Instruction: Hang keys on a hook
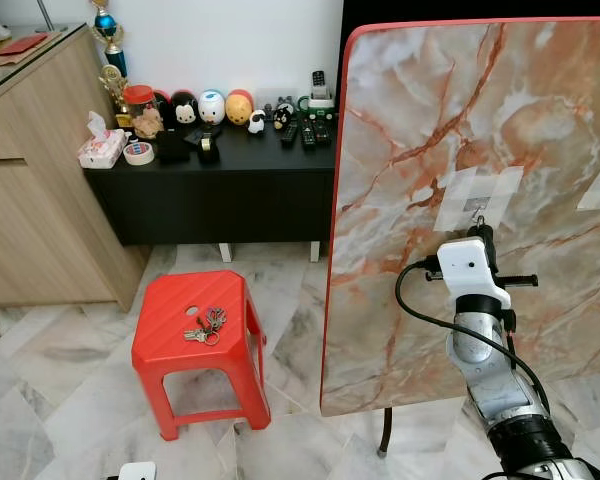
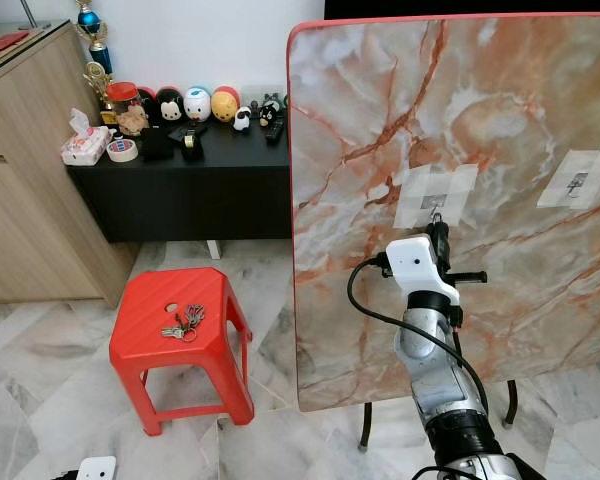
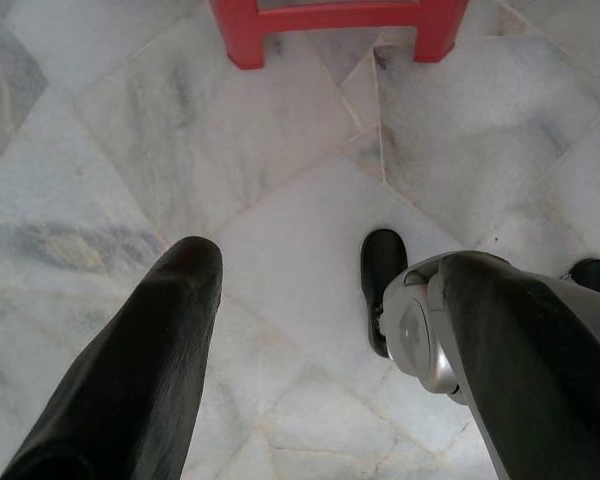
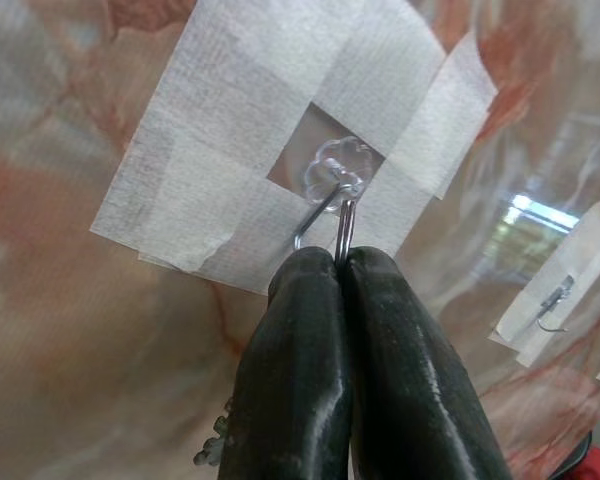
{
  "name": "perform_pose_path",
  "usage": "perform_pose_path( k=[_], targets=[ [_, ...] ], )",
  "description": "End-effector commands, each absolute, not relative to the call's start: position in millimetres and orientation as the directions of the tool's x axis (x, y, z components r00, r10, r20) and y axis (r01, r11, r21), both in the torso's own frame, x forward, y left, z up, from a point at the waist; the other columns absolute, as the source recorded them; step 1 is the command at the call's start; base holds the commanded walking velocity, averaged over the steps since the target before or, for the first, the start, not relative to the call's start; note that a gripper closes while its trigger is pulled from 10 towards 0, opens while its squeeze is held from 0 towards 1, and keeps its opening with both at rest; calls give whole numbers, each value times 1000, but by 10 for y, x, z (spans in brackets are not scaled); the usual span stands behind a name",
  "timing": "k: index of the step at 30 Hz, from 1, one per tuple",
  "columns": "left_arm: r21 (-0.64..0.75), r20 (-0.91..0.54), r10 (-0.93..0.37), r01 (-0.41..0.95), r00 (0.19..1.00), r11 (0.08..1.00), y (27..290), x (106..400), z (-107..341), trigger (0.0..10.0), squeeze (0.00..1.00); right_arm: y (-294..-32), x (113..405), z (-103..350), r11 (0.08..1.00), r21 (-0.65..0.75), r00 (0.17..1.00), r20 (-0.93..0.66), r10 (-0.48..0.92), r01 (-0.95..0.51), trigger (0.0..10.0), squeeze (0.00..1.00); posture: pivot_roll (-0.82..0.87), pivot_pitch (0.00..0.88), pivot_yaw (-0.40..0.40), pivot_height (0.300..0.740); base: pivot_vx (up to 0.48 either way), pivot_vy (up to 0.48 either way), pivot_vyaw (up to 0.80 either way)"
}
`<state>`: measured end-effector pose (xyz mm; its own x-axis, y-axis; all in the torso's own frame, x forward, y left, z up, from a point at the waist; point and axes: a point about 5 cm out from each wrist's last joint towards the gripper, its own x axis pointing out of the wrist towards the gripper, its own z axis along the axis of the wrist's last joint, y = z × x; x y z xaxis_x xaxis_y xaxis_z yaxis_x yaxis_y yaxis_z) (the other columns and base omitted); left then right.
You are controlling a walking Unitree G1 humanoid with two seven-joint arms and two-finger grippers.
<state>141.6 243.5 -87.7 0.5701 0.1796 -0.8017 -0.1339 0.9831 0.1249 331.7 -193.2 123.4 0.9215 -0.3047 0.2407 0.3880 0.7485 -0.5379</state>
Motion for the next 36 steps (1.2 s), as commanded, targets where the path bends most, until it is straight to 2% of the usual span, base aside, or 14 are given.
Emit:
perform_pose_path(
  k=[1, 17, 19, 20, 21, 22, 36],
  targets=[
    [125, -816, 183, -142, 549, 982, 2438, 1361, -901, 10000, 0, -1947, 3359, 1261, 744, -549, 924, 230, -305, 382, 10000, 0, -2, 0, -25, 740, 0, 0, 0],
    [129, -813, 184, -137, 553, 982, 2430, 1367, -900, 10000, 0, -1868, 3382, 1155, 776, -555, 953, 150, -261, 300, 10000, 0, 1, 0, -23, 740, 0, 0, 0],
    [130, -813, 184, -136, 553, 982, 2432, 1370, -898, 10000, 0, -1869, 3378, 1145, 782, -548, 954, 144, -262, 297, 10000, 39, 1, 0, -22, 740, 0, 0, 0],
    [130, -813, 184, -136, 553, 982, 2433, 1370, -898, 10000, 0, -1867, 3379, 1143, 788, -541, 955, 141, -260, 294, 10000, 855, 1, 0, -22, 740, 0, 0, 0],
    [130, -813, 184, -137, 553, 982, 2433, 1370, -898, 10000, 0, -1866, 3380, 1141, 793, -536, 956, 139, -257, 291, 10000, 855, 1, 0, -22, 740, 0, 0, 0],
    [129, -813, 184, -137, 553, 982, 2435, 1371, -897, 10000, 0, -1864, 3381, 1141, 795, -533, 957, 139, -256, 290, 10000, 1000, 1, 0, -23, 740, 0, 0, 0],
    [129, -812, 183, -135, 554, 982, 2439, 1379, -893, 10000, 0, -1840, 3310, 1207, 831, -468, 952, 205, -227, 300, 10000, 1000, -2, 0, -21, 740, 0, 0, 0]
  ],
)
